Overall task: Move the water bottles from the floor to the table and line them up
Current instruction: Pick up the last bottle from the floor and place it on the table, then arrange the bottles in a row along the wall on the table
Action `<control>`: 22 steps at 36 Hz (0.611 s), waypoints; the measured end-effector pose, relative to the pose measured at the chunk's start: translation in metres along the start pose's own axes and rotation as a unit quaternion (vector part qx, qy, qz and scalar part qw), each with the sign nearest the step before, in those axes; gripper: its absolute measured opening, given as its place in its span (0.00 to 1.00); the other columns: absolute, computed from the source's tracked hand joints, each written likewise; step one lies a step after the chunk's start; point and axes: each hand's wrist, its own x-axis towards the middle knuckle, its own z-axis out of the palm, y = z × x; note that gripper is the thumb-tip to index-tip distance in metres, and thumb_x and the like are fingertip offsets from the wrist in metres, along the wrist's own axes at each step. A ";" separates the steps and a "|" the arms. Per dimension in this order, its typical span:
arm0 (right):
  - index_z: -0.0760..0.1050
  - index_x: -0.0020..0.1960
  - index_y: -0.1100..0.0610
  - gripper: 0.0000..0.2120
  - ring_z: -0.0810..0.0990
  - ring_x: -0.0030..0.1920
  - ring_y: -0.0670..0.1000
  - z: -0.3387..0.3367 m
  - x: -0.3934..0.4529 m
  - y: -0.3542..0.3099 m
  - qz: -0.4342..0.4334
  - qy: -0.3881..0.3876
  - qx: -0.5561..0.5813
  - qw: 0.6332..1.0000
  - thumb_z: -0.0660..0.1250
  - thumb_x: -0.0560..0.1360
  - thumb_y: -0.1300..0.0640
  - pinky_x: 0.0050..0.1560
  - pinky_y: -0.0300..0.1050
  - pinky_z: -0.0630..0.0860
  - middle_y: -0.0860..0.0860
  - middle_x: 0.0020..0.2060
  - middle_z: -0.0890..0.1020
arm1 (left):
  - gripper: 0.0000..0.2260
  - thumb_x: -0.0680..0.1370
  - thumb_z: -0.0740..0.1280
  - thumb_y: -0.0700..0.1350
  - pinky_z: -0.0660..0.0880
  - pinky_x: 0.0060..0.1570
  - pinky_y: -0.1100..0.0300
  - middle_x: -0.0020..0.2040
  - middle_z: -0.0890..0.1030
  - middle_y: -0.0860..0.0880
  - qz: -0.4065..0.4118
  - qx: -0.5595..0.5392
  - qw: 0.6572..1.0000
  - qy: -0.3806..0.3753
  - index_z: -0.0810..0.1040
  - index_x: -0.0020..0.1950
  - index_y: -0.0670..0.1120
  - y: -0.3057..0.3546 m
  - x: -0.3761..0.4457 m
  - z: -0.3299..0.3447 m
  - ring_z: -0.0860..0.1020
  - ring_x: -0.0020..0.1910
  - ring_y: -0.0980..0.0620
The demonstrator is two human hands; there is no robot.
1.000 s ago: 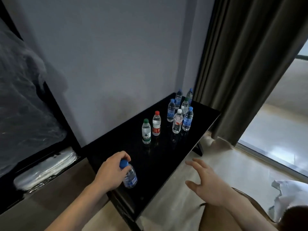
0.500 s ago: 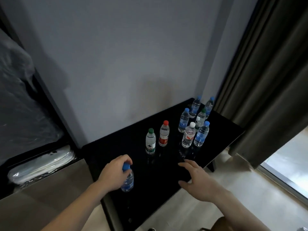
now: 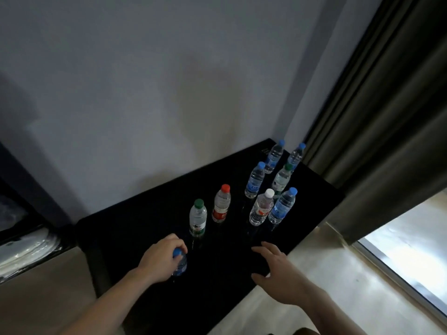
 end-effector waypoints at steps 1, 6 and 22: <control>0.58 0.79 0.43 0.34 0.58 0.78 0.55 -0.003 0.004 0.002 0.001 -0.001 -0.003 1.000 0.67 0.77 0.43 0.76 0.49 0.62 0.45 0.80 0.53 | 0.06 0.81 0.68 0.44 0.77 0.55 0.60 0.55 0.73 0.61 -0.002 0.003 1.000 -0.001 0.79 0.52 0.57 -0.001 0.004 0.002 0.78 0.51 0.60; 0.59 0.79 0.43 0.34 0.59 0.78 0.54 -0.020 0.025 0.008 -0.015 -0.002 -0.009 1.000 0.67 0.77 0.43 0.76 0.47 0.62 0.45 0.80 0.54 | 0.07 0.80 0.68 0.45 0.78 0.51 0.63 0.52 0.73 0.63 -0.021 0.016 1.000 0.000 0.78 0.48 0.59 -0.003 0.019 0.012 0.78 0.48 0.62; 0.60 0.77 0.40 0.32 0.61 0.74 0.40 -0.113 0.129 0.063 -0.187 -0.045 -0.006 0.981 0.68 0.77 0.43 0.71 0.34 0.59 0.38 0.78 0.55 | 0.17 0.77 0.69 0.55 0.75 0.50 0.64 0.56 0.76 0.64 -0.125 0.099 0.984 0.083 0.75 0.65 0.63 0.059 0.046 -0.008 0.77 0.50 0.63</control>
